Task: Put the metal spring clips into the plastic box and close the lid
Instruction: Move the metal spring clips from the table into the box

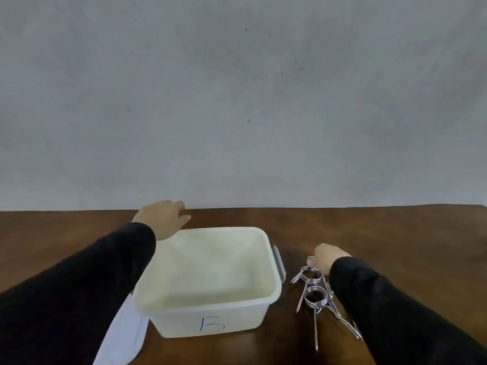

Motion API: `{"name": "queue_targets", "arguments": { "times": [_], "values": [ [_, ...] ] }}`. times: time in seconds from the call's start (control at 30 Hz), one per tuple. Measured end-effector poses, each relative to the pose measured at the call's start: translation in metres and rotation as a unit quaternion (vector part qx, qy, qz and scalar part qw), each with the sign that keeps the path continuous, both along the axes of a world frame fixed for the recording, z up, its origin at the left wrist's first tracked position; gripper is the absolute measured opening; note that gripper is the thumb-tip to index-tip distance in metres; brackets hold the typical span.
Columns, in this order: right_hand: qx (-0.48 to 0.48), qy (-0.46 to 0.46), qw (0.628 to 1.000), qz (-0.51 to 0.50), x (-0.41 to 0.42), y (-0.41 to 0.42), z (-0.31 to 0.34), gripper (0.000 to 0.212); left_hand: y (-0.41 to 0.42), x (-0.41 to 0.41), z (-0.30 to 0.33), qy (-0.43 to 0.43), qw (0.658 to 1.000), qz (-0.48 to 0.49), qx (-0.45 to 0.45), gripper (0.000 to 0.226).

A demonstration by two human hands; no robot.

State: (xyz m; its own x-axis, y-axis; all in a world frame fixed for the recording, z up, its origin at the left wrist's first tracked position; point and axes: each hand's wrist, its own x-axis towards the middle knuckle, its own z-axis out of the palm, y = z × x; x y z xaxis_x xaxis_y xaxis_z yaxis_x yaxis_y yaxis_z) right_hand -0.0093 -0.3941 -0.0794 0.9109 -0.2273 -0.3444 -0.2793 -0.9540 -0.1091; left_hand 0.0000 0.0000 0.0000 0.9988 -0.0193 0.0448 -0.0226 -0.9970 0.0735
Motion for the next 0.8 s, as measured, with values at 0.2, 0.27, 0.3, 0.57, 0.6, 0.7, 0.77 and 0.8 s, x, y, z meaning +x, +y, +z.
{"name": "queue_targets", "arguments": {
  "times": [0.2, 0.27, 0.3, 0.57, 0.6, 0.7, 0.77, 0.8],
  "values": [
    [0.022, 0.0, 0.998, -0.067, -0.001, 0.006, -0.021, 0.04, 0.025, -0.011, -0.037, 0.073, 0.991, 0.055, -0.095, 0.047],
    [0.019, -0.016, 0.995, -0.092, 0.004, 0.006, -0.024, 0.039, 0.024, -0.013, -0.041, 0.065, 0.986, 0.063, -0.138, 0.049],
    [0.021, -0.022, 0.995, -0.1, 0.006, 0.006, -0.026, 0.039, 0.024, -0.012, -0.046, 0.063, 0.984, 0.062, -0.152, 0.052],
    [0.005, -0.066, 0.99, -0.126, 0.015, 0.02, -0.03, 0.024, 0.028, -0.01, -0.06, 0.066, 0.952, 0.086, -0.287, 0.058],
    [0.008, -0.07, 0.989, -0.126, 0.015, 0.022, -0.03, 0.024, 0.028, -0.011, -0.06, 0.067, 0.95, 0.084, -0.293, 0.057],
    [0.003, -0.075, 0.99, -0.12, 0.016, 0.023, -0.031, 0.025, 0.028, -0.01, -0.061, 0.067, 0.948, 0.074, -0.303, 0.058],
    [-0.001, -0.08, 0.99, -0.115, 0.017, 0.024, -0.031, 0.026, 0.028, -0.009, -0.061, 0.069, 0.947, 0.07, -0.305, 0.057],
    [-0.003, -0.082, 0.99, -0.113, 0.017, 0.025, -0.032, 0.026, 0.028, -0.01, -0.061, 0.072, 0.947, 0.069, -0.305, 0.055]
  ]
}}
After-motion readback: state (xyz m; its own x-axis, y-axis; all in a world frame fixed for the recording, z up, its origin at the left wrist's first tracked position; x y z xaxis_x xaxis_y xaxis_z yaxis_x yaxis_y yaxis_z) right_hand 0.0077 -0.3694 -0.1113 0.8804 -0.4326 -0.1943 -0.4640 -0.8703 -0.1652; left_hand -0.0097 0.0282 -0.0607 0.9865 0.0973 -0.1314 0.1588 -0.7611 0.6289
